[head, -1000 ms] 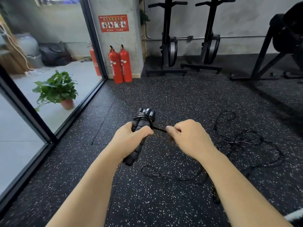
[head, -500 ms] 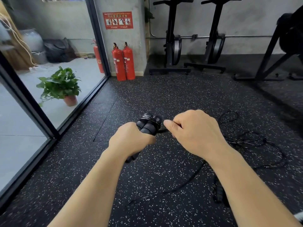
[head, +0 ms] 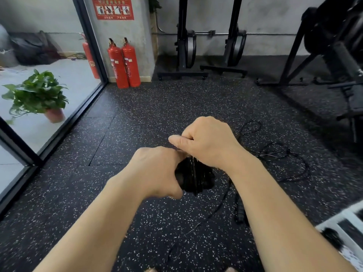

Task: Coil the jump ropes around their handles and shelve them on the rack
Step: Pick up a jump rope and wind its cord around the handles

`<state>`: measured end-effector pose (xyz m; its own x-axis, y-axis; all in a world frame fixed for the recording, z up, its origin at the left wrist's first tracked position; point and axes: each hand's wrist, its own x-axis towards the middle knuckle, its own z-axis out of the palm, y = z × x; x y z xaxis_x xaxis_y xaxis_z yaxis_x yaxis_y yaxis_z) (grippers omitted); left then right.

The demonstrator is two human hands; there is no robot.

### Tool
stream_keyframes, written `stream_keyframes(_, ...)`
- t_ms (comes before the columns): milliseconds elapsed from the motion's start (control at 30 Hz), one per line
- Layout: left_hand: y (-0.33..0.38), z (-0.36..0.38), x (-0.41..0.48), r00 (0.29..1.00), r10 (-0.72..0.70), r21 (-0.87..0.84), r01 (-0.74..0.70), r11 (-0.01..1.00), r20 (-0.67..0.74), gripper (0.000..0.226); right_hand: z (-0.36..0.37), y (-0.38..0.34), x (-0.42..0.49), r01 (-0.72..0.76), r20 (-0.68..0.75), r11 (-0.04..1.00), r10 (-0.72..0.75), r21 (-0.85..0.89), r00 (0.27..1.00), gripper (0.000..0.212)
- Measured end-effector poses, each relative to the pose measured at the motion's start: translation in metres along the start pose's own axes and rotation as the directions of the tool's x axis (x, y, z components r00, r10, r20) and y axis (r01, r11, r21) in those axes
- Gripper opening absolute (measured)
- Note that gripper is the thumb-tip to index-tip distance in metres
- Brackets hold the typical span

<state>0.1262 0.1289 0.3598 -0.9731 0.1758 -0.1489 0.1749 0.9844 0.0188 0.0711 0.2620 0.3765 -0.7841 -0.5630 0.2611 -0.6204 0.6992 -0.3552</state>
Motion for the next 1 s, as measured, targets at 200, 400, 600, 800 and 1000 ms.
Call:
stream_keyframes(200, 0.008, 0.007, -0.002, 0.975, 0.2, -0.053, -0.206, 0.977, -0.094, 0.03, 0.009, 0.025, -0.002, -0.133, 0.089, 0.924, 0.109, 0.358, 0.99, 0.058)
stream_keyframes(400, 0.008, 0.013, 0.0, 0.96, 0.229, -0.207, -0.26, 0.943, -0.161, 0.026, 0.013, 0.037, -0.005, -0.246, 0.211, 0.742, 0.143, 0.624, 0.967, 0.053)
stream_keyframes(600, 0.015, 0.006, 0.0, 0.959, 0.224, -0.31, -0.268, 0.912, -0.172, 0.036, 0.021, 0.045, -0.009, -0.453, 0.419, 0.545, 0.194, 0.706, 0.887, 0.038)
stream_keyframes(800, 0.013, 0.002, -0.003, 0.986, 0.003, -0.574, -0.101, 0.813, -0.169, 0.068, 0.045, 0.044, -0.021, -0.541, 0.429, 0.349, 0.35, 0.765, 0.833, 0.04)
stream_keyframes(1000, 0.004, 0.004, 0.002, 0.962, -0.18, -0.658, 0.001, 0.753, -0.205, 0.043, 0.062, 0.017, -0.015, -0.597, 0.44, 0.395, 0.422, 0.698, 0.793, 0.036)
